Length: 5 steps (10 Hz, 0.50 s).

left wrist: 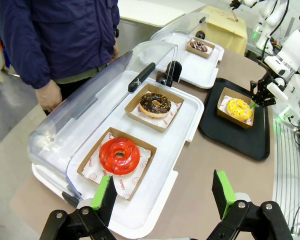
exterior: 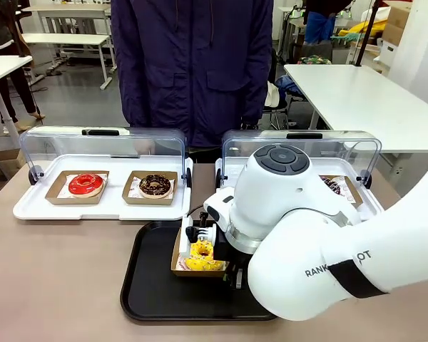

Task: Move the third donut from the left to the tray.
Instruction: Pick up the Paper togo box containing the Donut indicated by the person and place it on the Handle tray.

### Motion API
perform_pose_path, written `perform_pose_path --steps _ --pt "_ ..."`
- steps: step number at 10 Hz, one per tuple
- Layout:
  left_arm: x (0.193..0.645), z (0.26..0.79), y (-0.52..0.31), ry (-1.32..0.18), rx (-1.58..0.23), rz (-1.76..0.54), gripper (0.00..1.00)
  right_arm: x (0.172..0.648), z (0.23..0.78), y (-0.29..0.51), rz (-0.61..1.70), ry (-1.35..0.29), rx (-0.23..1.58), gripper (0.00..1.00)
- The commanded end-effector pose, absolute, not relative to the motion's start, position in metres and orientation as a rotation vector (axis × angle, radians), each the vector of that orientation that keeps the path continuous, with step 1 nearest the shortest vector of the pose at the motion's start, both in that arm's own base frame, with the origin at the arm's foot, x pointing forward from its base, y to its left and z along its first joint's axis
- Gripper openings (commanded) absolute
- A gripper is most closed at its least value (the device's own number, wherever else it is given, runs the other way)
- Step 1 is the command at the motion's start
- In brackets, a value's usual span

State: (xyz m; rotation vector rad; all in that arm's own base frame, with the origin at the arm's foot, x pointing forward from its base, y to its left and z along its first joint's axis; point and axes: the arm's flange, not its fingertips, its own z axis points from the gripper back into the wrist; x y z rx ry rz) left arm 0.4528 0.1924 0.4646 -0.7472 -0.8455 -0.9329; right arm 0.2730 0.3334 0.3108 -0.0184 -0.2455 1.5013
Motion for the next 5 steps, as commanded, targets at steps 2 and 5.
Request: perform_pose_path --steps 2,5 --pt "0.4521 0.4666 0.193 -0.855 -0.752 -0.944 1.0 0.204 0.2862 0.2373 1.507 -0.275 -0.034 0.02" --pt "0.4521 0.4666 0.193 -0.855 -0.752 -0.944 1.0 0.2064 0.2875 0.2359 1.512 -0.259 -0.039 0.76"
